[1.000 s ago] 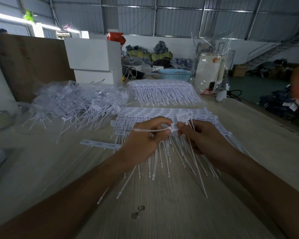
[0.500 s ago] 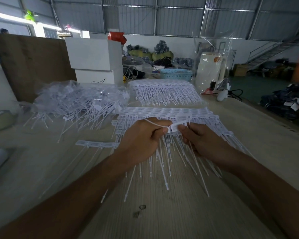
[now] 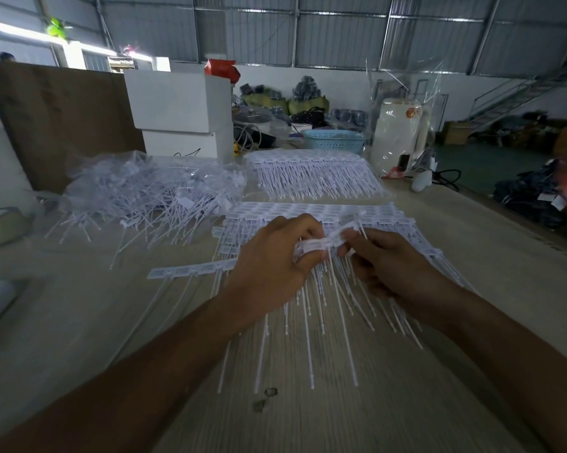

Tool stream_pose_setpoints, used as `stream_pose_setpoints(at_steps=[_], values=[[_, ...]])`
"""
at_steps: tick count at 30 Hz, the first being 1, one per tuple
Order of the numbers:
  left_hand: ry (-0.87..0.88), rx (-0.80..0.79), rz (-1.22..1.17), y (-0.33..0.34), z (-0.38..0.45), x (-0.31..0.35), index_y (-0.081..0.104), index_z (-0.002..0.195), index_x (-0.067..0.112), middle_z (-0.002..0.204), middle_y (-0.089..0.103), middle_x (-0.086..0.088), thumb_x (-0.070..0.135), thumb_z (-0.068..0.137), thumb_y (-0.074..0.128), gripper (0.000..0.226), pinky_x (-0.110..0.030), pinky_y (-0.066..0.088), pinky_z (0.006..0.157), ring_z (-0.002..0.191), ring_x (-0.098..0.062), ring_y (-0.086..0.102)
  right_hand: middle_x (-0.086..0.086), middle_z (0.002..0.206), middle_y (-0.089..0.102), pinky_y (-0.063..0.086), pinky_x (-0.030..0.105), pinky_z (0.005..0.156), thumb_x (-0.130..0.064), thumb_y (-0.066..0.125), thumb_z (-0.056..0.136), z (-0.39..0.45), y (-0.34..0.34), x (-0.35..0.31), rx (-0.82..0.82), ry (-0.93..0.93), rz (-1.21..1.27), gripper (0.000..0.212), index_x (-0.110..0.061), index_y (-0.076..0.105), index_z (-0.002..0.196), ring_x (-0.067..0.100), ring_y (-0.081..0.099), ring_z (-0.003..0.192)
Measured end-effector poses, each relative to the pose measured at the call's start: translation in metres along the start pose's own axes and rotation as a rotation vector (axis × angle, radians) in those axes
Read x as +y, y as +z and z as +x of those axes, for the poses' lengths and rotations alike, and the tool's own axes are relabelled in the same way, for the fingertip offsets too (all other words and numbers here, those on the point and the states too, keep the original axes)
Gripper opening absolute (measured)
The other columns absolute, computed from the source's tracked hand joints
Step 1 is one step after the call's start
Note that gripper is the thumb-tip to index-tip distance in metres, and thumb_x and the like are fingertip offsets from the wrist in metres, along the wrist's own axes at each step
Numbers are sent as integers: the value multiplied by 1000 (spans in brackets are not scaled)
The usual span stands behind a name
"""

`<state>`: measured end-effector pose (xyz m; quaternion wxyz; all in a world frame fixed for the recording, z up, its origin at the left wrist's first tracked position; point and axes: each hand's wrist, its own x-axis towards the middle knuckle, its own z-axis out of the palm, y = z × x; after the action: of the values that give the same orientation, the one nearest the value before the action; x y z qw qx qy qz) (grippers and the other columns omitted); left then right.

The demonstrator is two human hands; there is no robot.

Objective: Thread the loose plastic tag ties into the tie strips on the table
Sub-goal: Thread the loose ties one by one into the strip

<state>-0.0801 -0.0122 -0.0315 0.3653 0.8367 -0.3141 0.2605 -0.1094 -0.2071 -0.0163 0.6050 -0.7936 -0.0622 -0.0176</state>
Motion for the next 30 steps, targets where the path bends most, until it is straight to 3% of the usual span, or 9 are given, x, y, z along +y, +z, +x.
stream_pose_setpoints(at_steps=[6,8,11,14,18,21,25,30], values=[[52,47,3,4,-1,6,57,98,20,91,60,7,21,88,72,18,-38,47,72,86,-12,54,-6,58,27,17,22,42,-46,58,96,-2,12,-4,-92,130,270,37,-15,63,77,9,20,49],[100,37,45,4,-2,7,56,98,15,91,58,4,18,89,71,17,-39,47,70,84,-13,52,-5,60,26,17,23,45,-53,62,90,-4,12,-6,-125,129,270,39,-20,60,69,9,19,51],[151,3,76,2,-2,8,57,97,13,91,57,1,24,90,65,15,-39,47,68,84,-16,52,-6,59,27,18,22,43,-43,69,85,-6,13,-5,-115,81,249,36,-26,52,58,7,22,49],[144,-52,7,-1,0,7,62,103,16,96,61,6,28,93,63,16,-32,47,76,91,-12,55,-7,57,30,18,22,44,-36,70,87,-5,11,-4,-47,66,267,32,-22,52,64,7,25,48],[85,-90,63,-5,3,-1,60,127,15,117,64,0,25,99,57,29,-36,46,89,107,-16,55,-5,56,29,20,22,42,-35,65,93,0,2,-5,62,105,273,30,-6,70,90,9,25,48],[34,-123,180,-7,1,-4,53,135,23,121,62,-1,29,95,64,42,-38,45,93,111,-20,54,-7,53,30,21,19,40,-37,61,96,1,1,-5,54,124,263,31,-9,69,86,7,25,44],[42,-81,220,-5,-2,-1,59,126,24,111,66,-2,36,94,65,35,-40,49,83,100,-24,59,-6,60,38,17,28,49,-38,60,97,-1,6,-3,-17,96,228,31,-14,66,79,10,27,50],[104,7,208,-6,-1,-1,67,110,18,93,67,-1,35,96,62,23,-41,50,70,86,-21,58,-8,56,37,19,26,47,-37,58,99,-3,7,-4,-23,48,177,32,-13,65,78,8,28,47]])
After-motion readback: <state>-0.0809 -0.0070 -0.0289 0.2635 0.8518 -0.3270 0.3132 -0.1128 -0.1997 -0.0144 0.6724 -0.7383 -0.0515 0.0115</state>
